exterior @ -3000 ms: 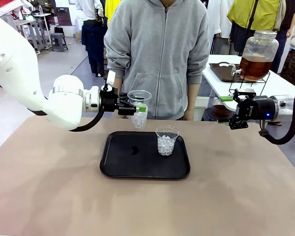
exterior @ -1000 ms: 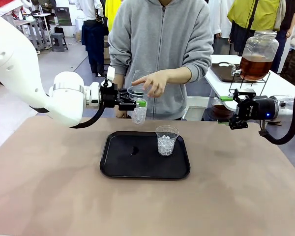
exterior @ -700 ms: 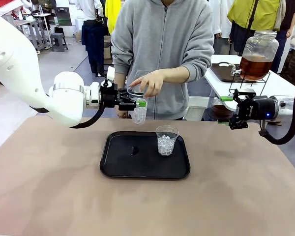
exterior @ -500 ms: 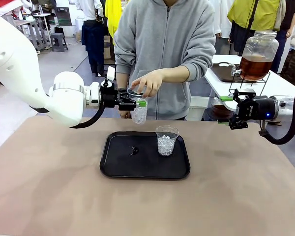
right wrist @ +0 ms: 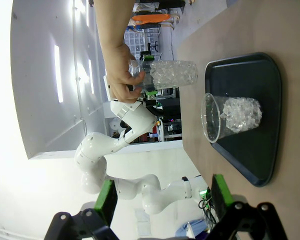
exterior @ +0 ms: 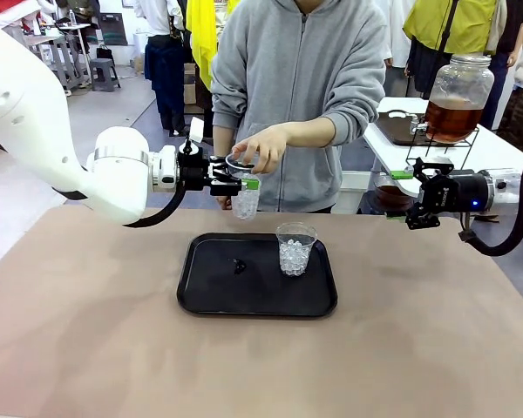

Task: Pour the drink into the iced cup.
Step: Open the gripper to release the iced cup you were holding.

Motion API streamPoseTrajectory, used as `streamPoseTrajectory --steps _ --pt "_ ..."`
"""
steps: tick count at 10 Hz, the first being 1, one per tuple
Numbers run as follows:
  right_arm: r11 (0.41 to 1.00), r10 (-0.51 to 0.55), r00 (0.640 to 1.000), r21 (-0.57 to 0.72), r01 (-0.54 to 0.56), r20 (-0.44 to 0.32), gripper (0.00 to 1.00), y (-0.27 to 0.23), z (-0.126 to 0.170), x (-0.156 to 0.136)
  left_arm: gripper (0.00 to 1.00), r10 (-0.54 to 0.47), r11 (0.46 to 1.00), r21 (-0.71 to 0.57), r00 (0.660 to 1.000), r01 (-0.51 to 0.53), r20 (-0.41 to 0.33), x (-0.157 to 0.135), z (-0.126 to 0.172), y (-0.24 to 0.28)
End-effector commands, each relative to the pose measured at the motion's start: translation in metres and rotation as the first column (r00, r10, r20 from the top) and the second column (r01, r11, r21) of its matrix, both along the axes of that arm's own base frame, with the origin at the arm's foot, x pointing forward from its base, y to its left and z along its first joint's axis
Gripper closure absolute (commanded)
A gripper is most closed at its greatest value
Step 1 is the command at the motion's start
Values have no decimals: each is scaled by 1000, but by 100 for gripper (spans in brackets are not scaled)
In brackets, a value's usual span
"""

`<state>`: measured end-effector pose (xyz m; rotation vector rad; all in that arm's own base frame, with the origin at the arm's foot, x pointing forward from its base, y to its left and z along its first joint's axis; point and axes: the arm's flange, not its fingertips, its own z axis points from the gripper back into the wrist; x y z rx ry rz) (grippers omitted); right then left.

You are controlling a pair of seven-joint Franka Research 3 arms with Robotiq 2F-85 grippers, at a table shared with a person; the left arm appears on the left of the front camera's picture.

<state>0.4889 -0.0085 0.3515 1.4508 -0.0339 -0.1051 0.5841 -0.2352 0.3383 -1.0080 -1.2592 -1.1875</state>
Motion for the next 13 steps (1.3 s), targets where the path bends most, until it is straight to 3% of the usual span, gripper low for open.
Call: streamPoseTrajectory --steps 1,10,11,13 --pt "1000 -4 1000 -6 4 4 0 0 1 1 20 0 1000 -3 1000 0 7 0 5 0" --pt "1000 -4 1000 -6 4 4 0 0 1 1 20 0 1000 0 1000 0 1 0 0 0" --pt "1000 -4 1000 -6 4 4 0 0 1 1 6 10 1000 -1 1000 -10 -14 1 -1 2" --pt "1000 -4 1000 -6 4 4 0 0 1 1 0 7 1000 -4 999 -7 -35 1 -1 6"
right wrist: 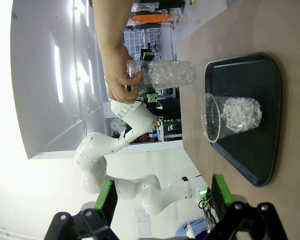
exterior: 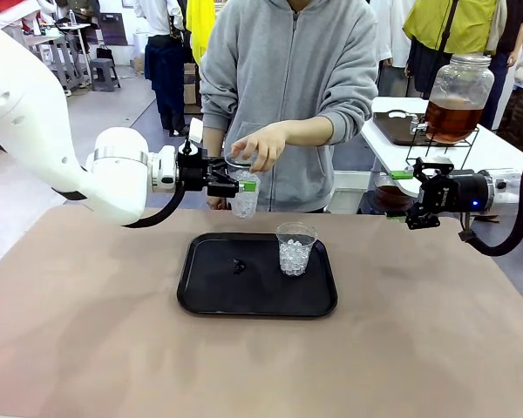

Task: Pour the drink into the iced cup.
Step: Open the gripper to release the iced cup you were holding.

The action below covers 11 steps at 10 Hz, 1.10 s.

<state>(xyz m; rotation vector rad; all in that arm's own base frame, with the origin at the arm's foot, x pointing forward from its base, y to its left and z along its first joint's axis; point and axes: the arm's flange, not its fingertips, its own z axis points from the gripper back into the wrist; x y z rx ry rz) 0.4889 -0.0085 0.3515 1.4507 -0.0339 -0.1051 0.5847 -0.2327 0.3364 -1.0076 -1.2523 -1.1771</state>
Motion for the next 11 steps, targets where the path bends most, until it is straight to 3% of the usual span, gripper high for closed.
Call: streamPoseTrajectory --steps 1,6,9,11 --pt "1000 -4 1000 -6 4 4 0 0 1 1 0 0 1000 -13 999 -1 -37 0 1 9" --pt "1000 -4 1000 -6 4 4 0 0 1 1 0 -23 1000 -22 996 21 -85 -26 -2 66" --pt "1000 -4 1000 -6 4 4 0 0 1 1 0 -33 999 18 999 34 -38 -49 -14 113" --pt "1000 -4 1000 -6 4 4 0 0 1 1 0 -55 998 -21 998 55 -4 -60 -27 138"
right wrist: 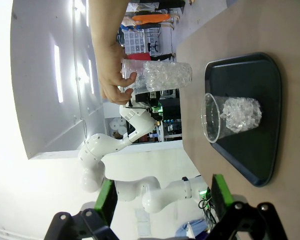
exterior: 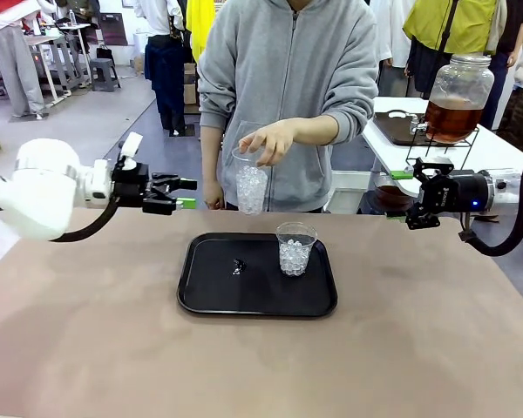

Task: Pour the drink into the iced cup.
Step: Open the gripper to release the iced cup you were holding, then pick up the iced cup indicated by the human and present it to them.

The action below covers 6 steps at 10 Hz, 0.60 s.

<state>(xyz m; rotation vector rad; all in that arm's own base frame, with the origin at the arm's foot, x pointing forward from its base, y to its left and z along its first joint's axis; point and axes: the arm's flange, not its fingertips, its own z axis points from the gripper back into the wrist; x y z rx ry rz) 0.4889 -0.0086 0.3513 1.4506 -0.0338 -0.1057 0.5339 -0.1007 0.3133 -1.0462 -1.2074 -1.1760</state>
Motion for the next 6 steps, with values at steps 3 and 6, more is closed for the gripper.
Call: streamPoseTrajectory --steps 3,6 --pt "1000 -4 1000 -5 4 5 0 0 1 1 0 -44 997 -61 998 47 48 -19 -17 32" --pt "1000 -4 1000 -5 4 5 0 0 1 1 0 -16 998 -56 999 18 36 -16 -17 33"
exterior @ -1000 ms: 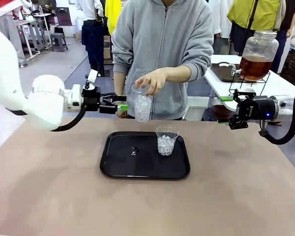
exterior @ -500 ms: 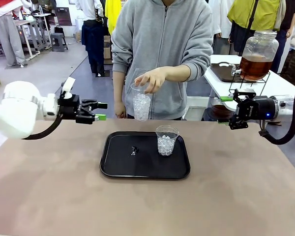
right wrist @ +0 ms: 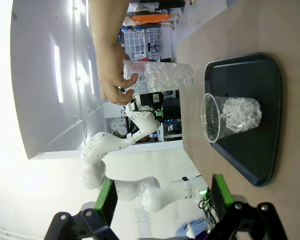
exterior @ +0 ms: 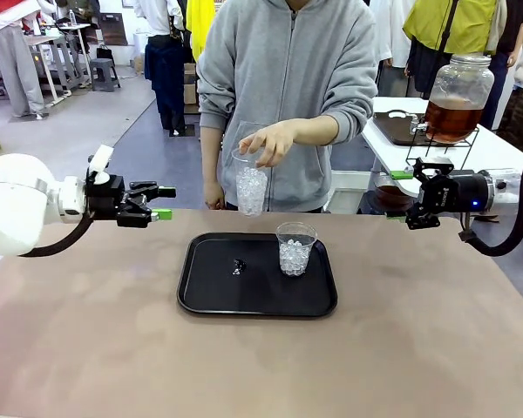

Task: Pour the drink into the iced cup.
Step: Pick up the iced cup indicated by the human and present it to them.

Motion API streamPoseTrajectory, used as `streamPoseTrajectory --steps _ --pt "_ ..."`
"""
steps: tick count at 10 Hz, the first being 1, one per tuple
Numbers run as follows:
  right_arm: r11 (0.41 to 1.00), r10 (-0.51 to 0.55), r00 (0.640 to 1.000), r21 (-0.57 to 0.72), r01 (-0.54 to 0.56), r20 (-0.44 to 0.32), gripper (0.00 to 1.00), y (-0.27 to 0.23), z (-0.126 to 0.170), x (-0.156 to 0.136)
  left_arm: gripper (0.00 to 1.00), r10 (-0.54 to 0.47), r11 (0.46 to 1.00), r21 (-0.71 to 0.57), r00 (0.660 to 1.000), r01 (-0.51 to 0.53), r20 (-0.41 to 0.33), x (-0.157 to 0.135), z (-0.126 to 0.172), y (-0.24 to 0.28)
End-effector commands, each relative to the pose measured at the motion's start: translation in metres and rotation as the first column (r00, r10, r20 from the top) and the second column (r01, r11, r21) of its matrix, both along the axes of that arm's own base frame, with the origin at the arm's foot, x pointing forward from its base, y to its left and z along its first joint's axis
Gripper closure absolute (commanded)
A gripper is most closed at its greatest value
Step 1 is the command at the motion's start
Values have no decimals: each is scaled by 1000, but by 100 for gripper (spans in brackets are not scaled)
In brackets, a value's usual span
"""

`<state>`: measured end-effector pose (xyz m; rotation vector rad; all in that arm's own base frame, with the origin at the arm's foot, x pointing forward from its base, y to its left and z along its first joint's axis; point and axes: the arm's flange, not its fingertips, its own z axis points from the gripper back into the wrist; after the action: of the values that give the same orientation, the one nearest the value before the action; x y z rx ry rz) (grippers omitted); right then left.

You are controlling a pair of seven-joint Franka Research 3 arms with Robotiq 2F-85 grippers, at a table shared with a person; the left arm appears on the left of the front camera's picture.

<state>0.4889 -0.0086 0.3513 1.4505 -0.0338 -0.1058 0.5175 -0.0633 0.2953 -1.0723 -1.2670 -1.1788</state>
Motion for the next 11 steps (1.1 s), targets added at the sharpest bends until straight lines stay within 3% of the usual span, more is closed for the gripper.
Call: streamPoseTrajectory --steps 1,11 --pt "1000 -4 1000 -5 4 5 0 0 1 1 0 -10 1000 -6 1000 10 1 0 1 -4" --pt "1000 -4 1000 -5 4 5 0 0 1 1 0 -10 1000 -6 1000 10 1 0 1 -4"
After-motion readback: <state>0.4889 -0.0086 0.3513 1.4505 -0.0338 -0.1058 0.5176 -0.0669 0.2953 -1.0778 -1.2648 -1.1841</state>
